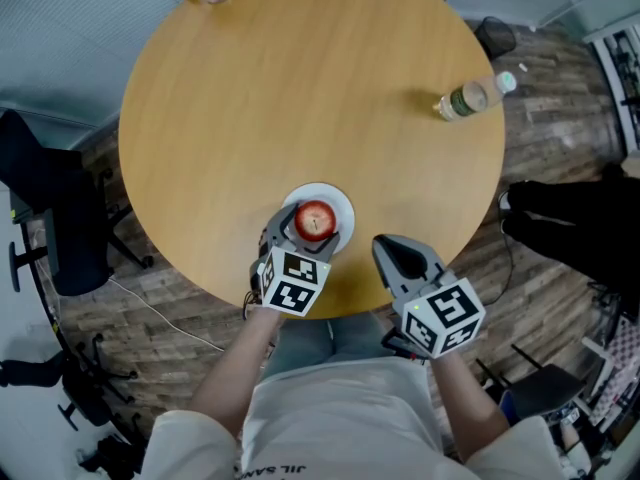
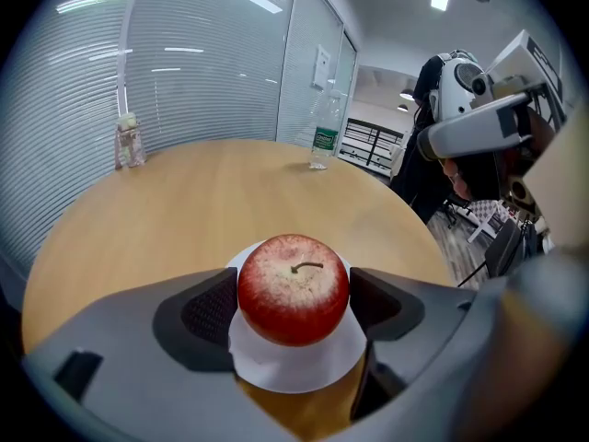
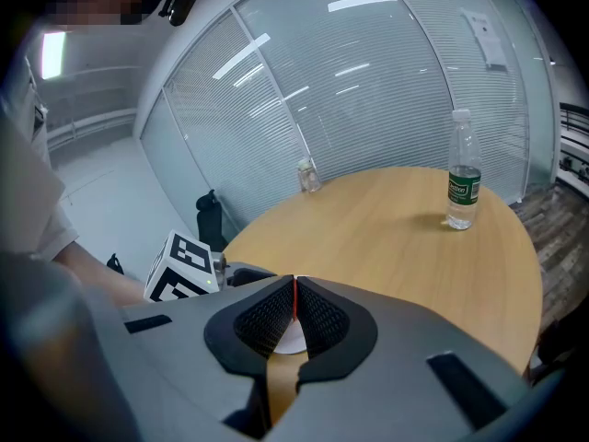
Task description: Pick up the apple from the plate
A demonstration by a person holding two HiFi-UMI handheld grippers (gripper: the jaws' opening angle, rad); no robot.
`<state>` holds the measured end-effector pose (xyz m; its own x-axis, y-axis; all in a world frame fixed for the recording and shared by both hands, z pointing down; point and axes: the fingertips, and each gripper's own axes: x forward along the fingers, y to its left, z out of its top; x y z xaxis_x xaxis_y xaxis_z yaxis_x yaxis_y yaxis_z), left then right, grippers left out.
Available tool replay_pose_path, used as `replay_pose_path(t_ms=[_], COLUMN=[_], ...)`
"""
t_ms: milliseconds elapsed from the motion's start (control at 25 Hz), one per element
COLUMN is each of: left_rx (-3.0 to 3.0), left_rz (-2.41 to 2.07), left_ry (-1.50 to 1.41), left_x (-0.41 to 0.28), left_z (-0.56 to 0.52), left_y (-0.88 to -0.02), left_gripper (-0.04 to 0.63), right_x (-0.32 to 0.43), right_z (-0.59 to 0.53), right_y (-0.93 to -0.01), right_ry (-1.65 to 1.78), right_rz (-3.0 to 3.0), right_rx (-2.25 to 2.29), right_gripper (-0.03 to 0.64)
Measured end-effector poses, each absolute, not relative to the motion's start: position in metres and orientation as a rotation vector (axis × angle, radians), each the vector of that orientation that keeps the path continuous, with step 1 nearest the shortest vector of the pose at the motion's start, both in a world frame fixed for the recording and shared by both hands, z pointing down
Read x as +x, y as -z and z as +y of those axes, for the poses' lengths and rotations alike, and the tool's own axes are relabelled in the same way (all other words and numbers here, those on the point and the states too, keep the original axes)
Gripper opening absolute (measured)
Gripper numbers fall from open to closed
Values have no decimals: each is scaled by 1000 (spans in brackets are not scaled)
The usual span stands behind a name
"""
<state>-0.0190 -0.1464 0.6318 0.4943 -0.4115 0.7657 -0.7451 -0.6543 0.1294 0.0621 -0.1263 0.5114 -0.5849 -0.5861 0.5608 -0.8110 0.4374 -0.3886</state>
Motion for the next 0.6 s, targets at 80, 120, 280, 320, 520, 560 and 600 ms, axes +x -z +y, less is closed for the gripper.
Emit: replay_pose_path(t_ms=[80, 120, 280, 320, 520, 560, 600], left_rx=[2285, 2282, 2280, 2279, 2286, 2288, 2290], left_rz=[-956, -958, -958, -961, -977, -974, -973], left_ry=[-995, -994, -1006, -1006, -1006, -1012, -1015], left_x=[-18, -18, -18, -18, -19, -19, -20], left_z=[-147, -148, -149, -149, -149, -148, -148], left_y=[-632, -632, -632, -633, -630, -630, -630], left_gripper=[382, 382, 380, 379, 378, 377, 377], right_x=[64, 64, 66, 65, 64, 64, 63], right_z=[-126, -126, -127, -127, -128, -128, -128], right_y=[-511, -511, -512, -513, -511, -511, -511], right_ry=[-916, -917, -922, -921, -917, -918, -918], right_rz=[-2351, -2350, -2347, -2347, -2357, -2356, -2356], right_rx=[1196, 1199, 1195, 1193, 1191, 1190, 1189], right_gripper=[32, 32, 32, 32, 32, 32, 32])
